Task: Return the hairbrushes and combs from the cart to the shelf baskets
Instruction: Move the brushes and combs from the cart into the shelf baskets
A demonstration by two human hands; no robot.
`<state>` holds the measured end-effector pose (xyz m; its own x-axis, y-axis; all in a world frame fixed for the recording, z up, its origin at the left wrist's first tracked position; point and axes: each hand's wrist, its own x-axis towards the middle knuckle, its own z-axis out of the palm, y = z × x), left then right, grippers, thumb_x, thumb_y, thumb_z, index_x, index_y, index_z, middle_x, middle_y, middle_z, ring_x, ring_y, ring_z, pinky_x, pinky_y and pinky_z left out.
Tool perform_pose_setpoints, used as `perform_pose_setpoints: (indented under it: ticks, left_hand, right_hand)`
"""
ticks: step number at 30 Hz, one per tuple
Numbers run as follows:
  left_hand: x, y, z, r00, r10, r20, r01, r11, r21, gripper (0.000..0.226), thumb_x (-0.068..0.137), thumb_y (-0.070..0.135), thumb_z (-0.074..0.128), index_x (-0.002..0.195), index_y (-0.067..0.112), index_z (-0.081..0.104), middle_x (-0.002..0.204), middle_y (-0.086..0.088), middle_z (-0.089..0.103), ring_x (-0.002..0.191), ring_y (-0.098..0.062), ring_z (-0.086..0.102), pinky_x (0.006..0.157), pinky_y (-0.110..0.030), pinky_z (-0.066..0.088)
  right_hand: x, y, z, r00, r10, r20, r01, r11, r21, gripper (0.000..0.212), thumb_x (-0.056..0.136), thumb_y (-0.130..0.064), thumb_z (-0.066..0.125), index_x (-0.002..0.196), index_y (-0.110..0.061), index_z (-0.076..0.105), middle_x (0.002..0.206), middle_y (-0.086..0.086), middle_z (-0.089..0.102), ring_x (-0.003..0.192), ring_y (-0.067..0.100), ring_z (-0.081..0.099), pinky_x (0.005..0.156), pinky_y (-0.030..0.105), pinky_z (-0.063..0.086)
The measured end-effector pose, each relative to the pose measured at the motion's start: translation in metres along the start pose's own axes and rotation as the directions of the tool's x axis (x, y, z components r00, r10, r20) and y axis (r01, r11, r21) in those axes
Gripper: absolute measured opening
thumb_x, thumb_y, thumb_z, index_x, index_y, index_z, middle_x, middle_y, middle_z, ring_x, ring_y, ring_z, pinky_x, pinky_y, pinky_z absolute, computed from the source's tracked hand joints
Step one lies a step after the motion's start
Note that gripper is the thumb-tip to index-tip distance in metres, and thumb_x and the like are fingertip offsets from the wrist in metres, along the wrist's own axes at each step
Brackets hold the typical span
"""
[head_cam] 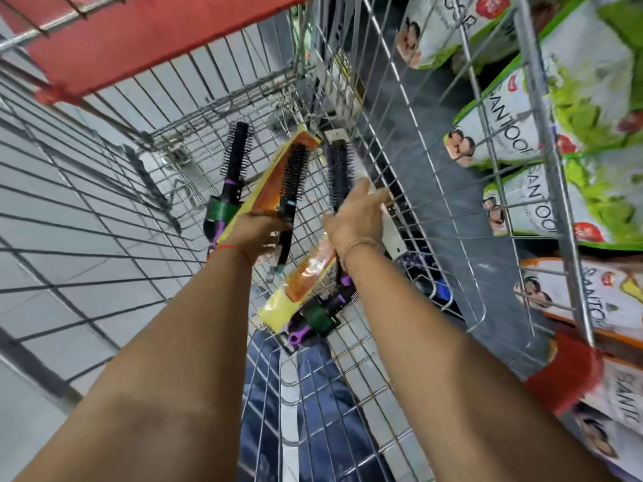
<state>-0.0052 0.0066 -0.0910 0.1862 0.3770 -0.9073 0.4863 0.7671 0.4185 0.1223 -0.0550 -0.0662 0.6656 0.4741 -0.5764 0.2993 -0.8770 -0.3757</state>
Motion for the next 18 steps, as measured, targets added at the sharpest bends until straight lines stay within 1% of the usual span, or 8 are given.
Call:
perform_pose_setpoints:
  ticks: [2, 4, 7, 10, 12, 14, 16, 18]
  left_hand:
    - [0.001, -0.001, 0.003, 0.999, -0.003, -0.034, 0.002, 1.000, -0.016, 0.021, 0.083, -0.007, 0.053, 0.087, 0.014, 0.055, 0.062, -0.004, 0.058, 0.028, 0.000, 0.054, 0.040, -0.015, 0.043]
    - [0.007, -0.005, 0.000, 0.997, -0.011, -0.074, 0.008, 0.999, -0.037, 0.026, 0.084, -0.011, 0.044, 0.086, 0.012, 0.055, 0.059, -0.009, 0.057, 0.029, -0.006, 0.054, 0.038, -0.014, 0.042]
    - [0.014, -0.012, -0.007, 0.974, -0.038, -0.221, 0.011, 0.992, -0.124, 0.028, 0.088, -0.001, 0.045, 0.064, 0.013, 0.046, 0.067, -0.010, 0.053, 0.061, -0.021, 0.053, 0.063, -0.031, 0.045]
    - [0.011, -0.017, -0.007, 0.981, -0.041, -0.188, 0.013, 0.989, -0.147, 0.024, 0.090, 0.030, 0.052, 0.079, 0.009, 0.054, 0.078, -0.005, 0.058, 0.084, -0.024, 0.056, 0.081, -0.037, 0.047]
    - [0.010, -0.019, -0.003, 0.995, -0.006, -0.102, 0.019, 0.992, 0.122, 0.037, 0.082, 0.029, 0.065, 0.106, 0.002, 0.060, 0.095, -0.010, 0.064, 0.092, -0.025, 0.059, 0.081, -0.034, 0.049]
    - [0.011, -0.017, 0.000, 0.985, 0.023, -0.172, 0.038, 0.939, 0.343, 0.049, 0.076, 0.016, 0.072, 0.118, -0.002, 0.057, 0.109, -0.014, 0.063, 0.096, -0.025, 0.059, 0.087, -0.030, 0.048]
    - [0.015, -0.015, 0.003, 0.979, 0.037, -0.200, 0.036, 0.936, 0.349, 0.053, 0.075, 0.010, 0.073, 0.123, -0.002, 0.055, 0.114, -0.013, 0.062, 0.101, -0.024, 0.060, 0.093, -0.029, 0.048]
    - [0.016, -0.015, 0.003, 0.978, 0.047, -0.203, 0.012, 0.960, 0.280, 0.059, 0.074, 0.005, 0.072, 0.129, 0.000, 0.051, 0.127, -0.016, 0.059, 0.114, -0.030, 0.058, 0.101, -0.037, 0.047]
  right_hand:
    - [-0.002, 0.000, 0.007, 0.972, 0.059, 0.229, -0.067, 0.997, 0.030, 0.075, 0.077, -0.015, 0.073, 0.138, -0.016, 0.029, 0.136, 0.017, 0.035, 0.108, 0.036, 0.057, 0.089, 0.037, 0.052]
    - [-0.003, 0.003, 0.008, 0.946, 0.083, 0.312, -0.110, 0.992, 0.068, 0.061, 0.081, -0.016, 0.069, 0.132, -0.018, 0.037, 0.136, 0.015, 0.042, 0.108, 0.035, 0.058, 0.089, 0.045, 0.055]
    - [-0.007, 0.014, 0.010, 0.965, 0.011, 0.261, 0.012, 0.996, -0.086, 0.045, 0.081, -0.014, 0.067, 0.120, -0.011, 0.045, 0.127, 0.013, 0.050, 0.109, 0.033, 0.057, 0.089, 0.041, 0.051]
    - [-0.015, 0.022, 0.021, 0.971, -0.002, 0.237, 0.034, 0.991, -0.131, 0.045, 0.075, -0.028, 0.072, 0.111, -0.011, 0.051, 0.129, 0.010, 0.048, 0.107, 0.030, 0.058, 0.088, 0.040, 0.053]
    - [-0.014, 0.023, 0.027, 0.971, 0.033, 0.236, -0.028, 0.999, -0.026, 0.047, 0.078, -0.022, 0.071, 0.116, -0.009, 0.047, 0.131, 0.010, 0.049, 0.104, 0.028, 0.060, 0.081, 0.032, 0.053]
    - [-0.012, 0.019, 0.029, 0.949, 0.093, 0.301, -0.127, 0.988, 0.093, 0.046, 0.084, -0.011, 0.065, 0.123, -0.005, 0.041, 0.125, 0.012, 0.055, 0.081, 0.019, 0.062, 0.059, 0.015, 0.046]
    - [-0.010, 0.017, 0.032, 0.941, 0.121, 0.316, -0.168, 0.978, 0.125, 0.040, 0.084, -0.013, 0.065, 0.118, -0.004, 0.045, 0.121, 0.013, 0.058, 0.061, 0.012, 0.049, 0.042, 0.013, 0.035]
    - [-0.009, 0.018, 0.033, 0.942, 0.105, 0.318, -0.159, 0.976, 0.151, 0.047, 0.080, -0.018, 0.070, 0.118, -0.003, 0.047, 0.123, 0.013, 0.058, 0.073, 0.014, 0.046, 0.046, 0.015, 0.035]
